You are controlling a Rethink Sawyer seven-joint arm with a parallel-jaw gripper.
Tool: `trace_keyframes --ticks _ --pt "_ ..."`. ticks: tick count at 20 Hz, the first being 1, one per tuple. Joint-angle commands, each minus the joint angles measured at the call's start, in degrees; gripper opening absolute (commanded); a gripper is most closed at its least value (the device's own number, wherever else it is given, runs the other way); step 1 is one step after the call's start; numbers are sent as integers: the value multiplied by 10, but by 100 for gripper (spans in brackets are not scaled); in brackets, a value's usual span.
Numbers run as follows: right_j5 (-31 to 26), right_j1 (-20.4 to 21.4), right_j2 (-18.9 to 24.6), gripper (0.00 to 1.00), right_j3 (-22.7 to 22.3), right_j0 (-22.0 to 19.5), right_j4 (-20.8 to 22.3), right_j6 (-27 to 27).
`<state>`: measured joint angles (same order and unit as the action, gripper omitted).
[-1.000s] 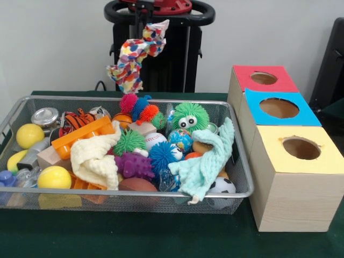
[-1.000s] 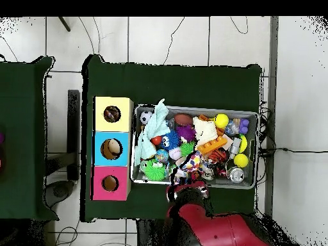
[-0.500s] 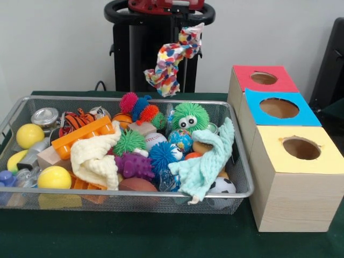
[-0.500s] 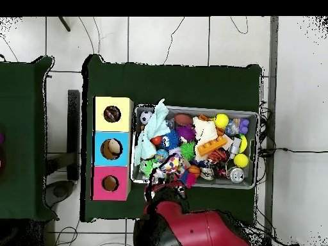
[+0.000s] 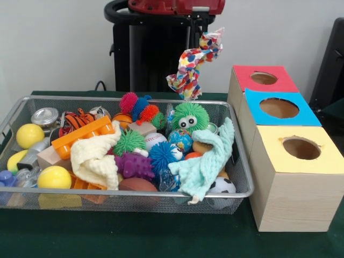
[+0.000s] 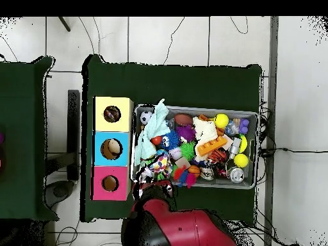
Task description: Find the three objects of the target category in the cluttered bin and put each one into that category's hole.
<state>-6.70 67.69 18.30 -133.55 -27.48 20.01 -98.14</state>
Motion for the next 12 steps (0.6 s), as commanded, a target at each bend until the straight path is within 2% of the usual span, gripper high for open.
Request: trace_keyframes --ticks 1,2,8,12 --pt "43 26 55 0 -33 -19 -83 -156" --pt "47 36 64 0 -39 -17 -93 -160" --pt "40 74 49 0 -37 30 -138 -161" --pt "41 84 56 0 -44 35 -160 -155"
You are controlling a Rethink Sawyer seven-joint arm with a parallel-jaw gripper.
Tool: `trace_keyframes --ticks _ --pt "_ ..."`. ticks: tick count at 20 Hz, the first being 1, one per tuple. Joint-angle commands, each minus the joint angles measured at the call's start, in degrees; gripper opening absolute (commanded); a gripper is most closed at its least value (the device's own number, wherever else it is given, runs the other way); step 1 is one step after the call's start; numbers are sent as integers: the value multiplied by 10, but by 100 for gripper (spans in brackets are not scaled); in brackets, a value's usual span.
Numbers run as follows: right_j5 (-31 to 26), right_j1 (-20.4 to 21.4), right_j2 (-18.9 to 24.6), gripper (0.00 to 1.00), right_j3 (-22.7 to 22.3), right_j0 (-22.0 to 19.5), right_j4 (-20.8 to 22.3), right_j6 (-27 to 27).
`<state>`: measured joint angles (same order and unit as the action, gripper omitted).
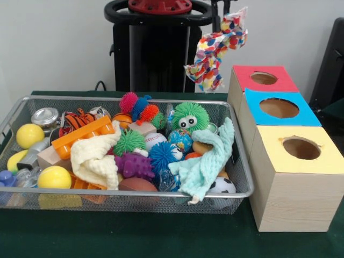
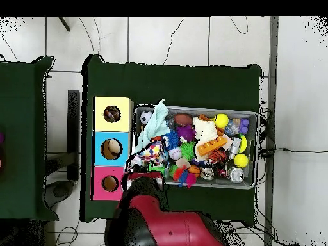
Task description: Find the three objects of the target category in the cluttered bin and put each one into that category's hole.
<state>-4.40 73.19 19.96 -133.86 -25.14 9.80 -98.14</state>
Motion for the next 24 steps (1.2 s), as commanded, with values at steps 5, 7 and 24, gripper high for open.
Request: trace_keyframes --ticks 5,7,24 --pt "2 43 27 0 -35 46 -97 -156" --pt "3 40 15 0 -31 59 -105 -154" --pt "88 -69 -69 0 29 146 -126 -126"
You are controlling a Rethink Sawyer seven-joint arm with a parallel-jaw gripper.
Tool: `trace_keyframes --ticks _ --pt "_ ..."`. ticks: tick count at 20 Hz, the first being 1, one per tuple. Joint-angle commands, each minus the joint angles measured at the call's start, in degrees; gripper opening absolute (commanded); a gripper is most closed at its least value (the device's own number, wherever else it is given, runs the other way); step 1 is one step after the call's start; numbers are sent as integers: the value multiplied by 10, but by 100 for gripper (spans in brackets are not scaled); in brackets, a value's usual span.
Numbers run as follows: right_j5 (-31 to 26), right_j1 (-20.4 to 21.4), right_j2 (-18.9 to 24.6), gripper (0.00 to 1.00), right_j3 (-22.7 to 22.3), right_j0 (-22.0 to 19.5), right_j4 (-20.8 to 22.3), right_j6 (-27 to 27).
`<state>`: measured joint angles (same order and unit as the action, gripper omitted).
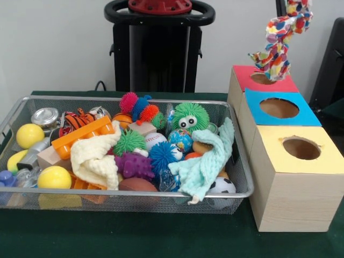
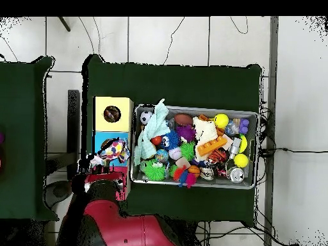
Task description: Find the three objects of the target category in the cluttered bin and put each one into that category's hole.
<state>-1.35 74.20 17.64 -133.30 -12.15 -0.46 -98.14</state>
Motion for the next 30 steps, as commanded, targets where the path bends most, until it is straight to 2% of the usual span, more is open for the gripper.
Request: trace_keyframes --ticks 1,5,10,18,24,30 --pt "70 -87 -41 0 24 12 -17 -123" --pt "110 -113 -32 0 30 3 3 -116" --pt "133 -131 -14 0 35 -18 12 -114" --pt "188 -180 -21 0 55 -8 15 -106" --pt "202 -196 -11 0 64 -6 8 -111" --pt "254 -245 -40 0 83 28 -7 -105"
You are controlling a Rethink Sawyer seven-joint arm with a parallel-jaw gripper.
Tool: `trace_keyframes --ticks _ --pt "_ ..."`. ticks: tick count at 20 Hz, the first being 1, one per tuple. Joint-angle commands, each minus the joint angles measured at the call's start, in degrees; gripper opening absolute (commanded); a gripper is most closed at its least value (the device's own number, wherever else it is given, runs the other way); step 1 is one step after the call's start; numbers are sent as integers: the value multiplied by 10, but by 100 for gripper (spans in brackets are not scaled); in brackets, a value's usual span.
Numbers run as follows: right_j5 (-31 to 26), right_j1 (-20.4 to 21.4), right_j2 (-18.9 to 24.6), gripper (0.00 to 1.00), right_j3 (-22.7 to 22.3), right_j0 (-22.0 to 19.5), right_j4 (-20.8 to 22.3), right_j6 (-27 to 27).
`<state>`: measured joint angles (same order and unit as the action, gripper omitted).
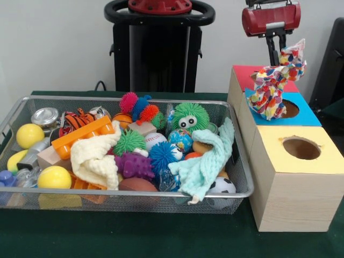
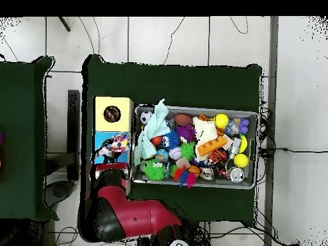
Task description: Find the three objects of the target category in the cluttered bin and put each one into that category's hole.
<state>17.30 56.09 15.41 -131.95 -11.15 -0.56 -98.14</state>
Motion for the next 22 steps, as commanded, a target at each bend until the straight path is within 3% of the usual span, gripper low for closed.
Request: trace_keyframes --ticks 1,4,12,17,22 --pt "80 -73 -21 0 73 22 -7 -107" --pt "98 -82 -27 0 77 33 -9 -109" --pt "56 -30 -20 0 82 49 -15 -101" --pt "27 -1 -6 0 88 33 -1 -95" --pt "10 -14 -1 0 110 18 7 -80"
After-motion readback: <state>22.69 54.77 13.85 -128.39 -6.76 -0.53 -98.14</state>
